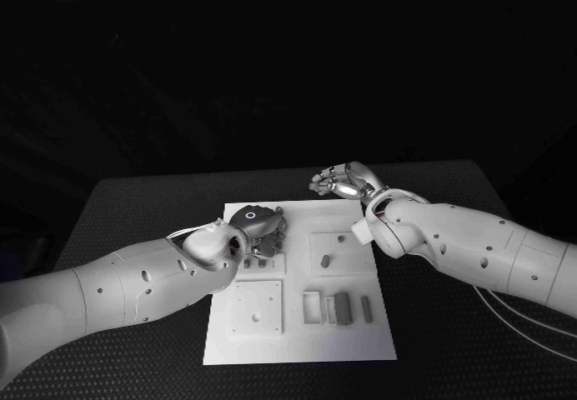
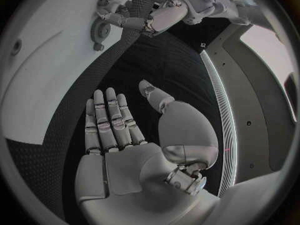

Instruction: Assemble the parts on the task board

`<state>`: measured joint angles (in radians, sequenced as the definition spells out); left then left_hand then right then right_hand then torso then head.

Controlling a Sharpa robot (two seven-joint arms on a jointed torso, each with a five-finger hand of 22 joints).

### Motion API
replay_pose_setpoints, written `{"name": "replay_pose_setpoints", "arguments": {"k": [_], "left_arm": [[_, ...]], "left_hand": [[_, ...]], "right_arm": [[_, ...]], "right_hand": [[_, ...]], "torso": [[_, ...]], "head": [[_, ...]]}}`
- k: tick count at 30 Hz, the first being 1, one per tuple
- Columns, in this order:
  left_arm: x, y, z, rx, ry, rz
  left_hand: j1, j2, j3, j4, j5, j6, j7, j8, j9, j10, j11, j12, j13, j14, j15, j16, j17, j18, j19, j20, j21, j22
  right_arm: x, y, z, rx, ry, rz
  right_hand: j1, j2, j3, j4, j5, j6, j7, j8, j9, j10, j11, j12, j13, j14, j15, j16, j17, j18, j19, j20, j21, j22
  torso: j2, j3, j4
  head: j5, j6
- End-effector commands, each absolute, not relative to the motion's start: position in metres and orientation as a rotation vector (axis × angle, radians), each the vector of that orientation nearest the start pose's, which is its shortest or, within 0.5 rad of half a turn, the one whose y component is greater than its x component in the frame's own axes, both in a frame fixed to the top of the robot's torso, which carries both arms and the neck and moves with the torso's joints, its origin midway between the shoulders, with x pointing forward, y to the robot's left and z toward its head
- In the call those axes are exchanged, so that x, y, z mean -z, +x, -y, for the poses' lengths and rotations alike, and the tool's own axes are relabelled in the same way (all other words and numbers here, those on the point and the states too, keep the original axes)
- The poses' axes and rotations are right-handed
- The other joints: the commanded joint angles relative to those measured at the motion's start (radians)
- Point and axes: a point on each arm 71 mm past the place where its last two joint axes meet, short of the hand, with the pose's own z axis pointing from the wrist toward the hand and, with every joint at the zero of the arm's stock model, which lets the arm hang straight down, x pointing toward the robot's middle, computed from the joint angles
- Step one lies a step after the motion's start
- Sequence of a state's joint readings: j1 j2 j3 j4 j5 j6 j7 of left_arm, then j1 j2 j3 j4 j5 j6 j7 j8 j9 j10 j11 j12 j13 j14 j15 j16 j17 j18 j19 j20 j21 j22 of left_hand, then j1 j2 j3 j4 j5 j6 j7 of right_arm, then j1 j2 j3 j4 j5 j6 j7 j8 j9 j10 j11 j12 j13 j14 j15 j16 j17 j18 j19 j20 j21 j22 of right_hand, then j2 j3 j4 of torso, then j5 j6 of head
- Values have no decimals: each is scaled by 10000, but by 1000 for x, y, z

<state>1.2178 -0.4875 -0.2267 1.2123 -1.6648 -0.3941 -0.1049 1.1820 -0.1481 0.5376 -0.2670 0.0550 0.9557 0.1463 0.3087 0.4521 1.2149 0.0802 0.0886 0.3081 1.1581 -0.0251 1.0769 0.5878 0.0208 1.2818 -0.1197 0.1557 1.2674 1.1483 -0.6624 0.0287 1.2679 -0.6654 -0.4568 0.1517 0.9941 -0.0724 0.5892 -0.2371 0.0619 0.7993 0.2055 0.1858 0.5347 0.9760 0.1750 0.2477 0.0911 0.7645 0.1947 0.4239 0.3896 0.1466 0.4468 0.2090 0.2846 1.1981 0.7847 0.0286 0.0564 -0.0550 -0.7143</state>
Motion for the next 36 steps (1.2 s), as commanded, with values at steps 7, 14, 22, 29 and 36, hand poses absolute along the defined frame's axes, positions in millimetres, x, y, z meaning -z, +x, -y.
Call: {"name": "replay_pose_setpoints", "arguments": {"k": [7, 14, 22, 29, 36], "left_arm": [[256, 495, -89, 6208, 5536, -16685], [256, 495, -90, 6189, 5558, -16737], [256, 495, -90, 6117, 5589, -16753], [256, 495, -92, 6061, 5588, -16673], [255, 495, -91, 6108, 5562, -16507]], "left_hand": [[-11, 141, 79, 103, 2, 118, -54, 60, 8, 136, -57, 36, 75, 98, -115, 151, 76, 522, 250, -133, 57, 90], [52, 254, 147, 105, 4, 221, -101, 111, 21, 230, -90, 65, 118, 121, -145, 166, 97, 514, 276, -152, 58, 137], [114, 356, 215, 102, 4, 314, -145, 154, 32, 318, -127, 88, 158, 156, -181, 195, 127, 503, 305, -178, 65, 192], [190, 430, 291, 93, 4, 423, -189, 202, 42, 438, -180, 120, 213, 232, -234, 278, 192, 494, 390, -228, 104, 281], [381, 442, 429, -14, 5, 471, -205, 214, 37, 513, -220, 125, 261, 290, -277, 333, 244, 481, 458, -273, 126, 363]], "right_arm": [[197, 533, 190, -10837, 6154, -15304], [197, 533, 190, -10833, 6157, -15314], [197, 533, 190, -10830, 6159, -15309], [197, 533, 190, -10837, 6156, -15315], [197, 533, 190, -10843, 6149, -15310]], "right_hand": [[81, 26, -65, -21, -40, -28, 81, 45, -20, 86, 14, -72, -23, 43, 9, -77, -20, -112, 82, 20, -62, 18], [82, 29, -68, -18, -40, -28, 82, 48, -28, 94, 14, -82, -34, 47, 9, -84, -24, -110, 84, 22, -69, 22], [84, 32, -72, -16, -40, -29, 82, 51, -37, 103, 14, -94, -47, 51, 9, -93, -29, -108, 85, 24, -78, 26], [83, 29, -78, -14, -40, -29, 82, 53, -46, 111, 14, -104, -59, 55, 10, -101, -34, -107, 85, 26, -86, 30], [81, 29, -83, -11, -40, -30, 82, 56, -53, 118, 14, -113, -69, 58, 10, -107, -37, -106, 86, 28, -93, 34]], "torso": [[2, -10, 10], [2, -13, 6], [2, -16, 2], [1, -13, 6], [4, -10, 0]], "head": [[13, -10], [9, -8], [21, 5], [17, 1], [18, 9]]}}
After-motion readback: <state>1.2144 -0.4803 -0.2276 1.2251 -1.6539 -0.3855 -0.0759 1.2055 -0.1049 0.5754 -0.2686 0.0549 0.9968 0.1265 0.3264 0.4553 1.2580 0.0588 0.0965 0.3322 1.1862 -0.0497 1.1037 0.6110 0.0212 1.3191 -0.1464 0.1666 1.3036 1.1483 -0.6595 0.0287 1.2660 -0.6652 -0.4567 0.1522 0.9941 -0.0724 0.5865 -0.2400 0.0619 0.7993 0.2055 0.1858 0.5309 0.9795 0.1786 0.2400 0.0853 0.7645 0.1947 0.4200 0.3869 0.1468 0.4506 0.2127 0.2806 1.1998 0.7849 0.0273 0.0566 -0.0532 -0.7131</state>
